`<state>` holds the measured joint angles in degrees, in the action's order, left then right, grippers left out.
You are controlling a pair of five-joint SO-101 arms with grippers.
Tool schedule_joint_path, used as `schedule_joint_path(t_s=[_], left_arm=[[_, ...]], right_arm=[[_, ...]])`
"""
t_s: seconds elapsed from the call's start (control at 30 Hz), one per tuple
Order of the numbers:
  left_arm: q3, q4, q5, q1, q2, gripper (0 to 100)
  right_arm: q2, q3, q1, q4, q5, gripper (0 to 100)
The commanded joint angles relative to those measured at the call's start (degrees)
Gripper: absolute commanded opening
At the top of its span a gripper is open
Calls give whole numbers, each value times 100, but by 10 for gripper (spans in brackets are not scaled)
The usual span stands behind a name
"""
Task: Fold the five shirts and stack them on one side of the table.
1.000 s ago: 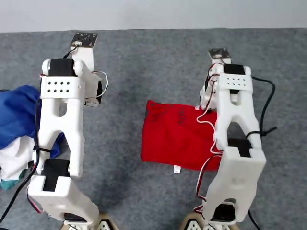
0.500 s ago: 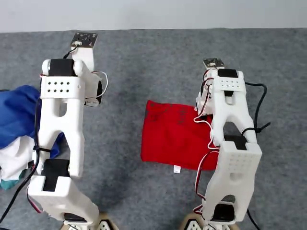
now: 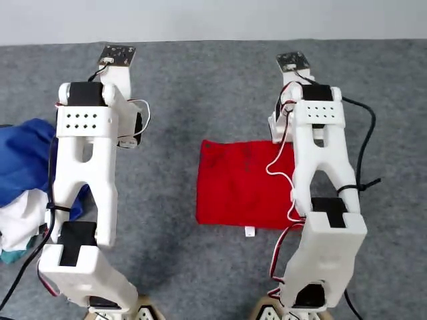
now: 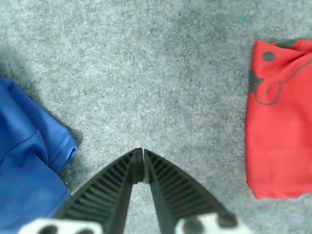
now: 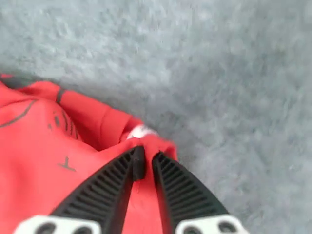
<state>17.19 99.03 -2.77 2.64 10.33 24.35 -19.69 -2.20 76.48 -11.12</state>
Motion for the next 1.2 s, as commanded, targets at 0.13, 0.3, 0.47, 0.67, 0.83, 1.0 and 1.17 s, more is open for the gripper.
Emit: schedule_joint_path(t_s=[0.13,0.3,0.47,0.67,0.83,1.0,1.17], left_arm=[[13,141,44,-26,-264,7],[13,141,44,-26,-255,7],[13,141,44,-26,-255,7],[13,141,44,-26,-264,7],[13,149,44,0,-325,7],[-4,158,44,123,-466,6],[-409,149,44,378,-967,6]], right_arm=[[233,-316,92,-602,-387,10],[444,-316,207,-646,-387,15],[119,-466,163,-145,-343,107],[-620,-651,163,690,114,193],[-1121,-651,101,1736,123,133],[-1112,-598,-163,2422,97,9],[-646,-580,-453,1270,88,10]])
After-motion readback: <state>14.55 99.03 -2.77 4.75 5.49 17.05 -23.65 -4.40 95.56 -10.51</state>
